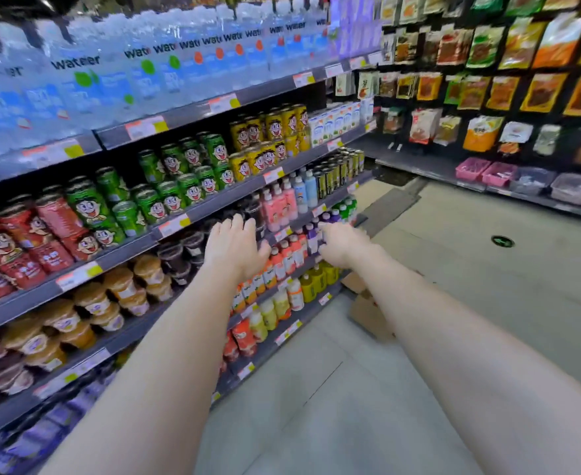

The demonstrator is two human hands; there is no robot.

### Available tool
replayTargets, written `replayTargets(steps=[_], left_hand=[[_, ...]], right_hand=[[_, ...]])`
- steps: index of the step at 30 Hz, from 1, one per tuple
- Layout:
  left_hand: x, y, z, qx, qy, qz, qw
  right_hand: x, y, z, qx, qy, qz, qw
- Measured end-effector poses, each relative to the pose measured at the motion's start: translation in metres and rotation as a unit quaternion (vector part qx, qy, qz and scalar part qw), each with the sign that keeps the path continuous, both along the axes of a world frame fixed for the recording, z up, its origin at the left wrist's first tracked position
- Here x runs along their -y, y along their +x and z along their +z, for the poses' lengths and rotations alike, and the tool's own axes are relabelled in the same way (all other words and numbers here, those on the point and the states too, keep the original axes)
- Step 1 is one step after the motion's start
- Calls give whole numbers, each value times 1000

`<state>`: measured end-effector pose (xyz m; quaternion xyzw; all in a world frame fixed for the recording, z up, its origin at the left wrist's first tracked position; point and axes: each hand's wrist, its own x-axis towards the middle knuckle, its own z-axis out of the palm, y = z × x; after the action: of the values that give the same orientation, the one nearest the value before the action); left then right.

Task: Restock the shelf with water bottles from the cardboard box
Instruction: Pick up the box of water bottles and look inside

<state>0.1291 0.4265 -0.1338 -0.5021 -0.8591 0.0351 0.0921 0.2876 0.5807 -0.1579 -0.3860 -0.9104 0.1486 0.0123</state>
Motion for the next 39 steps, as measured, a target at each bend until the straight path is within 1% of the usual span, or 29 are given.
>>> replayTargets(steps=[7, 10, 13, 18, 22, 25, 29, 34, 37, 39], left_hand=[[-179, 56, -28, 34, -23, -40, 998], [-249, 71, -50, 61, -25, -52, 996], [-317, 78, -77, 69, -40, -60, 995], [-451, 62, -126, 64, -74, -68, 993], [-570, 40, -157, 112, -81, -42, 990], [-639, 30, -177, 145, -101, -20, 984], [-704, 22, -204, 172, -128, 0, 977], [-760, 7, -255, 220, -160, 63, 960], [-789, -4, -294, 259, -144, 104, 949], [-802, -11, -325, 287, -118, 162, 937]], right_hand=[[-146, 62, -20, 14, -14, -39, 999], [-203, 85, -30, -1, -18, -62, 998], [-264, 100, -48, 13, -10, -71, 997], [-392, 89, -82, 38, -33, -99, 994], [-503, 64, -105, 63, -48, -99, 992], [-573, 50, -120, 82, -71, -86, 990], [-656, 35, -143, 103, -93, -62, 988], [-752, 16, -191, 175, -98, -36, 979], [-810, 3, -233, 205, -112, -18, 972], [-852, -13, -268, 225, -131, 9, 966]])
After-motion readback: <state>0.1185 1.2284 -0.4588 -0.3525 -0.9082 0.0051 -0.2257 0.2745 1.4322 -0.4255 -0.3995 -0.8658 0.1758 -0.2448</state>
